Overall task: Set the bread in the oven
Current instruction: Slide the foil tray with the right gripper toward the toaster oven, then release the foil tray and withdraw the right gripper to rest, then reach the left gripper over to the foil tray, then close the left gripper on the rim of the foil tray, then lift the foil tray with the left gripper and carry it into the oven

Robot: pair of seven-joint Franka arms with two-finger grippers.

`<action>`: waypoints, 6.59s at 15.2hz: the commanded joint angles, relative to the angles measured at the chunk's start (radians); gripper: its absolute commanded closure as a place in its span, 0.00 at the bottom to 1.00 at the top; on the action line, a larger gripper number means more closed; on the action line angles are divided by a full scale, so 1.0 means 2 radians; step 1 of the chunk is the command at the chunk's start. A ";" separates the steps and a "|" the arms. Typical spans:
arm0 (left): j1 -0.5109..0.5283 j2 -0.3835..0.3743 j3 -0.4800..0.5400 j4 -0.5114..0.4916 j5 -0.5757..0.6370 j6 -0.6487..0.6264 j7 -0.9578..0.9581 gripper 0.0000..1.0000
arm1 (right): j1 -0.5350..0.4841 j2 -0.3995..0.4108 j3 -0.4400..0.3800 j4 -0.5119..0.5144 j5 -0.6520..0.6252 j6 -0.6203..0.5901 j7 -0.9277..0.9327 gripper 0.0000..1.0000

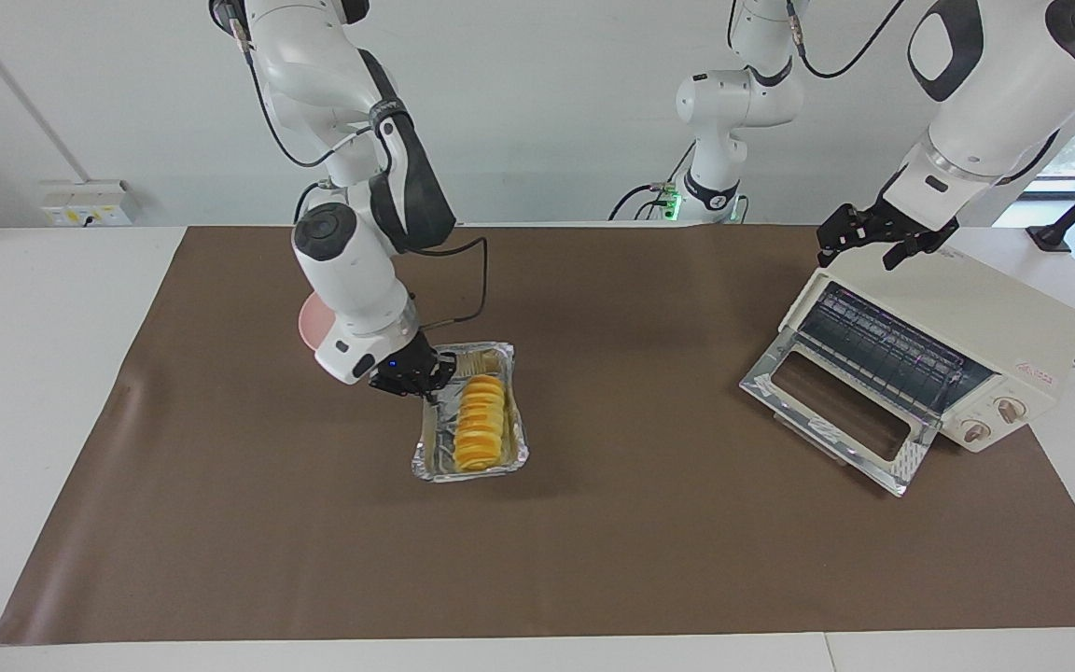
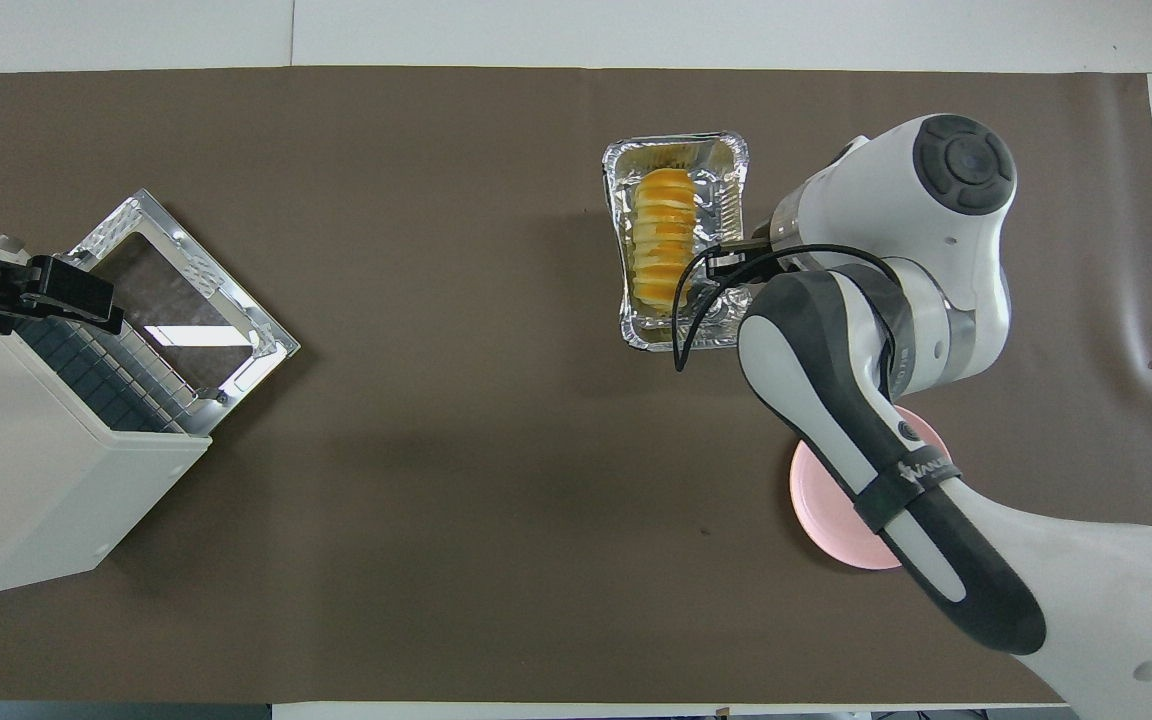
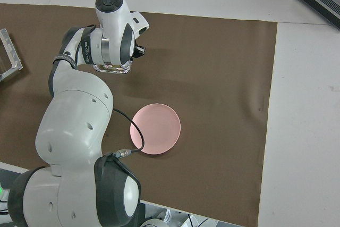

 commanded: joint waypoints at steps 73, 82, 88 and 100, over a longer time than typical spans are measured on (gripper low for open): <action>-0.327 0.374 0.034 0.226 -0.016 0.215 -0.275 0.00 | -0.184 -0.161 -0.007 0.039 -0.083 -0.290 -0.118 0.00; -0.328 0.385 0.033 0.210 -0.018 0.234 -0.295 0.34 | -0.188 -0.160 -0.008 0.042 -0.083 -0.281 -0.120 0.00; -0.326 0.388 0.033 0.204 -0.018 0.241 -0.296 0.40 | -0.191 -0.159 -0.008 0.042 -0.083 -0.252 -0.117 0.00; -0.292 0.354 0.042 0.206 -0.050 0.169 -0.328 1.00 | -0.186 -0.179 -0.007 0.042 -0.083 -0.265 -0.117 0.00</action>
